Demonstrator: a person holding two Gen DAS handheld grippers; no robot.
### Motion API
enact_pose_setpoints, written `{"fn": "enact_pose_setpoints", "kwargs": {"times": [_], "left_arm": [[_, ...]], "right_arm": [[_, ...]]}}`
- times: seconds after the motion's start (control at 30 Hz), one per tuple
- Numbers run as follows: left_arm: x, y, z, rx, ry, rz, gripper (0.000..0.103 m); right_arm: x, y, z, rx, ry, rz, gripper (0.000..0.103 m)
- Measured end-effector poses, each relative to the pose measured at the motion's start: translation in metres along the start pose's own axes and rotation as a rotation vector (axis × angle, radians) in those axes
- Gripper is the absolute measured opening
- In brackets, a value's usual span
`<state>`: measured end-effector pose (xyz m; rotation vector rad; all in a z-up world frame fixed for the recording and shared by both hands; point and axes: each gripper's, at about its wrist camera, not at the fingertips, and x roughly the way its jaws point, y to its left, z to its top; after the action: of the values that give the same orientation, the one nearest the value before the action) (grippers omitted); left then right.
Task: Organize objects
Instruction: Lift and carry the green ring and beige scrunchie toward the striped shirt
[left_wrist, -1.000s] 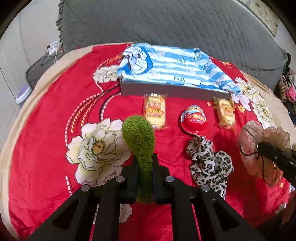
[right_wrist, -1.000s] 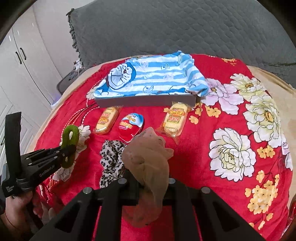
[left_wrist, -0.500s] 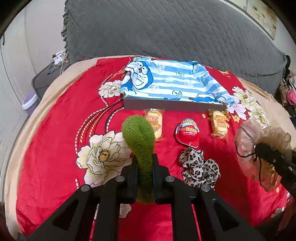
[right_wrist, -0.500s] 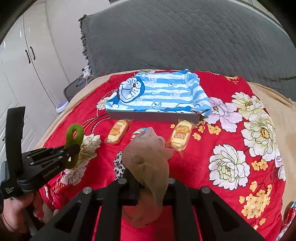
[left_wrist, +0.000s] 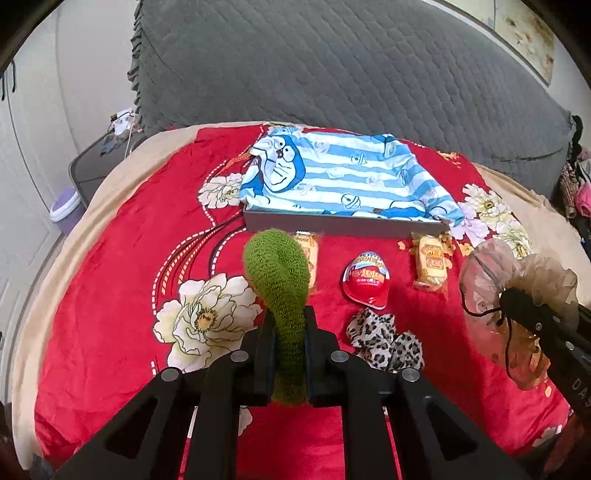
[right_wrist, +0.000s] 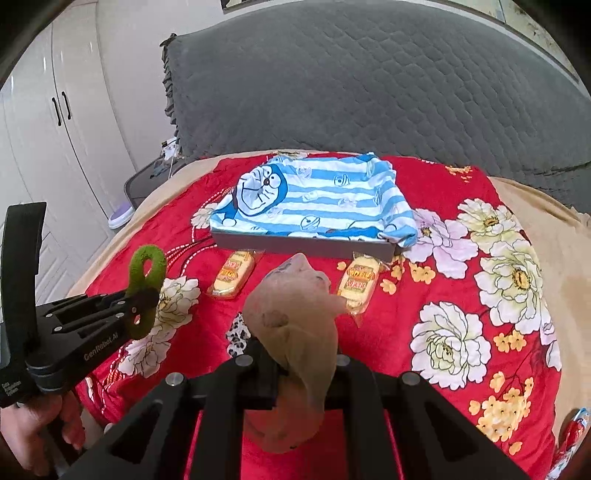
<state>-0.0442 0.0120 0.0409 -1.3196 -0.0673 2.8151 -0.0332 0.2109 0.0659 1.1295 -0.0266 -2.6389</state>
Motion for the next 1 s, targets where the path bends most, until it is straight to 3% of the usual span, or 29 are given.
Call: {"fn": "enact_pose_setpoints", "kwargs": {"times": [1.0], "left_arm": [[-0.006, -0.015, 0.064, 0.029, -0.09, 0.024, 0.013]], "right_arm": [[-0.006, 0.001, 0.063, -0.01, -0.158, -0.004, 0.011]]}}
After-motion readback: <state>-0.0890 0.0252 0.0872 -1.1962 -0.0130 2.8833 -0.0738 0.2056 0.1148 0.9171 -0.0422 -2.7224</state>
